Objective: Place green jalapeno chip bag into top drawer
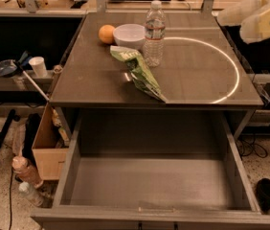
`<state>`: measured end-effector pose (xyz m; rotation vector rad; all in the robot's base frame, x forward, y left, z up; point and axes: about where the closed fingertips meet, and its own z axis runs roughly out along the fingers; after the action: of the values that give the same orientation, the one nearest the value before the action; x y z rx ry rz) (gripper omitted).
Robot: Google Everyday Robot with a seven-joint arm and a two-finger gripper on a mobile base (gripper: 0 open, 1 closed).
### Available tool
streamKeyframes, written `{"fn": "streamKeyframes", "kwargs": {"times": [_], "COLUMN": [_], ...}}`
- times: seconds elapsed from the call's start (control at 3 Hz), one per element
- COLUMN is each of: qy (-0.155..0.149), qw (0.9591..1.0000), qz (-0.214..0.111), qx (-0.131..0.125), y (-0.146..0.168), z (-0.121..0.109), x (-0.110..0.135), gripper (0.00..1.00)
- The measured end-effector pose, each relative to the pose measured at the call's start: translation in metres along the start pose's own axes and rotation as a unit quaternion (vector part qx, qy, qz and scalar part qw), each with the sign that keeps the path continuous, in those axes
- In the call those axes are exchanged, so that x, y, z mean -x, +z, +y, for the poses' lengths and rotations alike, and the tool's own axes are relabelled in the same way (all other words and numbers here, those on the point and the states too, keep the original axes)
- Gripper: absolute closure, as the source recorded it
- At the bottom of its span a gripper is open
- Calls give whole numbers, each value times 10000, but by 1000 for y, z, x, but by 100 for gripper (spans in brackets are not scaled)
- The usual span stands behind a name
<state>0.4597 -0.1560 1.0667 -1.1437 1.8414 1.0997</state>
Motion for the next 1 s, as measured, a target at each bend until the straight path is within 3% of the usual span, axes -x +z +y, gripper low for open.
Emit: {"fn": "streamKeyframes", "kwargs": {"times": [0.33,0.67,1.0], "qy": [0,-43,-111], "qw": [10000,9998,9981], "qz": [0,31,220], "qx": [-1,-194,-565], "y": [0,0,2], "z": [0,-3,-14], "x": [0,4,9], "gripper": [0,0,0]}}
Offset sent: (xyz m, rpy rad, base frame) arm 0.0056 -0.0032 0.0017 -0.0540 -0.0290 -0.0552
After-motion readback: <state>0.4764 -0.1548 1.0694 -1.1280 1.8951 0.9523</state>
